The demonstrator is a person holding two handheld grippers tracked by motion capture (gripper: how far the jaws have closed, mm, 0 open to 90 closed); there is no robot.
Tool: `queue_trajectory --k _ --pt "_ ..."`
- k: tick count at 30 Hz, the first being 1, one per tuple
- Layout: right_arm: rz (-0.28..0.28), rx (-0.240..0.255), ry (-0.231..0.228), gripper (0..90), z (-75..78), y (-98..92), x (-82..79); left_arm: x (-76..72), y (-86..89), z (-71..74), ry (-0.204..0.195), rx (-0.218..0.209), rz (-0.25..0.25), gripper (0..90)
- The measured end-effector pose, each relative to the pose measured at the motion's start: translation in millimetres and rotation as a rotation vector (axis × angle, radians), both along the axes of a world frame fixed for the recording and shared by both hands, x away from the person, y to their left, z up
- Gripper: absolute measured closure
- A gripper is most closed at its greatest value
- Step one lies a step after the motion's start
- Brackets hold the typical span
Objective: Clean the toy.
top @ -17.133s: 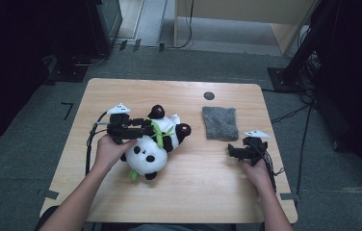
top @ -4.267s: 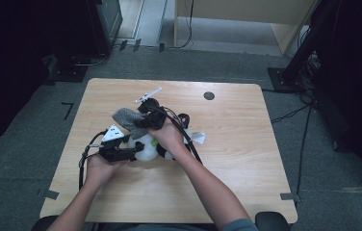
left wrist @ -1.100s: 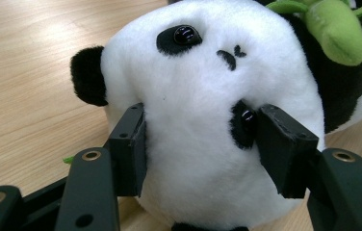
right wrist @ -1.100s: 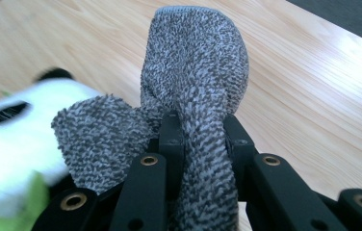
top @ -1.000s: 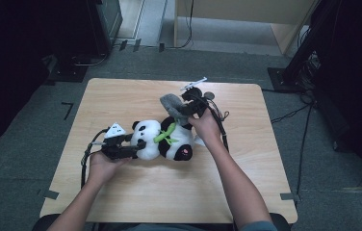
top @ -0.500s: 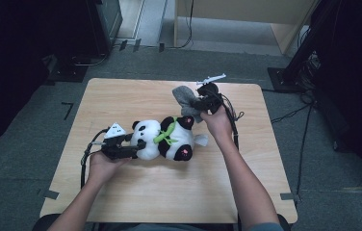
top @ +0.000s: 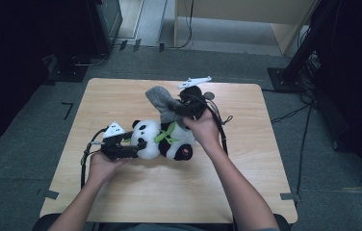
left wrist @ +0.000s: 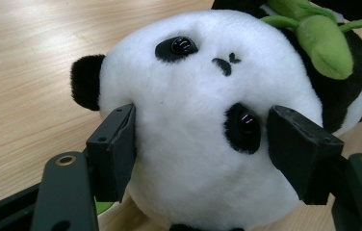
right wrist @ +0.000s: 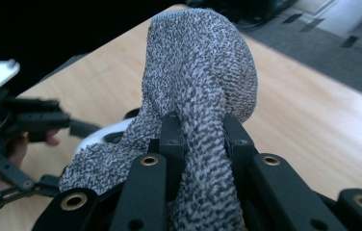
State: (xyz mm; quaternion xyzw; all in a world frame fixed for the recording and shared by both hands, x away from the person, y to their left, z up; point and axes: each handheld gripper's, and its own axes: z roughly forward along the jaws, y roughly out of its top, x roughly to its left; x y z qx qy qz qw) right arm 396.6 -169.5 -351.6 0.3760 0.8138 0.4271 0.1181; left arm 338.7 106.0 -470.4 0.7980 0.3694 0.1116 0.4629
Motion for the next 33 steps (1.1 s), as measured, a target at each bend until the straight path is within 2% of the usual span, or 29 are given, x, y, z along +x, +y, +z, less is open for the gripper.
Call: queue_trajectory --k 7,12,17,22,27,30,33 --pt "0.063 -0.037 0.058 75.9 -31.7 20.4 -12.9 -3.2 2.0 4.7 0.000 -0.008 -0.002 26.9" --pt "0.049 -0.041 0.082 75.9 -50.7 20.1 -10.9 -6.2 6.0 6.3 0.000 -0.014 -0.014 26.7" --pt "0.031 -0.032 0.070 76.1 -58.9 17.3 -0.9 -8.3 8.7 3.7 -0.003 -0.011 -0.018 25.7" --pt "0.014 -0.020 0.079 76.1 -63.5 15.7 11.0 -5.9 7.2 -3.6 0.007 -0.007 -0.011 21.9" --pt "0.008 -0.026 0.099 76.1 -64.0 16.0 22.6 -2.9 3.7 -8.2 -0.024 -0.023 -0.013 18.7" --pt "0.005 -0.036 0.101 76.1 -64.4 17.2 26.8 0.6 1.4 -12.9 -0.027 -0.043 -0.005 16.7" --pt "0.000 -0.014 0.113 76.1 -66.5 16.3 28.3 3.4 -2.0 -17.6 -0.041 -0.036 -0.005 13.9"
